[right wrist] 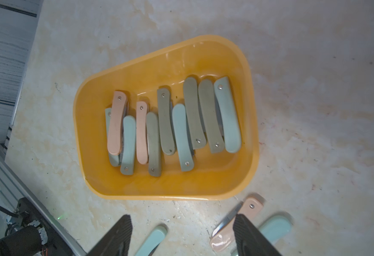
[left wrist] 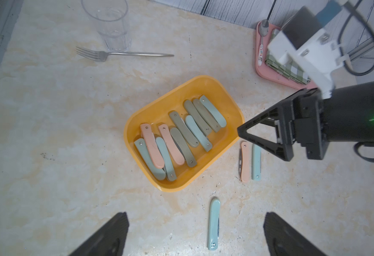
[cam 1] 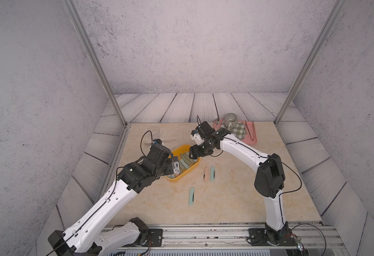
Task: Take the fruit knife out of the storage box
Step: Place the fruit knife at the center of the board.
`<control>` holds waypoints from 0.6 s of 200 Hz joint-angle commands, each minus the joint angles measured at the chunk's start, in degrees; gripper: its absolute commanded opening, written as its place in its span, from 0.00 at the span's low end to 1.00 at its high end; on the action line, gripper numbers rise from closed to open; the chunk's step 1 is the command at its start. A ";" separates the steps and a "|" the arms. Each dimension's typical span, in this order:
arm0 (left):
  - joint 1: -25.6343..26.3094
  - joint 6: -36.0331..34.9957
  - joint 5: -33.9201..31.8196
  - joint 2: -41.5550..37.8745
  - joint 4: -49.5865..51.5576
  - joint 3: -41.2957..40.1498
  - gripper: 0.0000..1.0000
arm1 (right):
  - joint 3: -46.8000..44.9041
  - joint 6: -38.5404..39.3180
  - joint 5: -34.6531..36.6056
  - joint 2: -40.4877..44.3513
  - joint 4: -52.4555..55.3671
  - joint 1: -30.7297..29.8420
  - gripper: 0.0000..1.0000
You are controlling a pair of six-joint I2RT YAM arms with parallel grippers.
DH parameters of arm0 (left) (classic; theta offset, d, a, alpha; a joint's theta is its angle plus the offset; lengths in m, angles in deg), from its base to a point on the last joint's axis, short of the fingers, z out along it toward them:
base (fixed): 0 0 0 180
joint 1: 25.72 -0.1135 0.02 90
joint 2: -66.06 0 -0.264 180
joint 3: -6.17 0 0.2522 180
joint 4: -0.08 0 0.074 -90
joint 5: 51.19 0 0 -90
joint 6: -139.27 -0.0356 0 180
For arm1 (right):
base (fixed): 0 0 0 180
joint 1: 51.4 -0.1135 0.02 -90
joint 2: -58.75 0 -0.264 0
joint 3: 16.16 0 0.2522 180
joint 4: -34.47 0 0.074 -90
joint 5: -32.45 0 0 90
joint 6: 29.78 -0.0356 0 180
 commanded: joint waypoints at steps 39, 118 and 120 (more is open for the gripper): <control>-1.88 -1.90 -0.91 -4.42 5.87 2.72 0.99 | 8.20 4.61 2.30 -9.96 -0.51 -4.53 0.58; -3.41 -2.42 0.28 -7.03 7.20 2.06 0.99 | 15.78 7.46 5.57 -21.13 -4.25 -6.14 0.46; -3.46 -2.50 0.31 -7.04 7.26 2.07 0.99 | 15.78 7.53 5.66 -21.19 -4.44 -6.14 0.46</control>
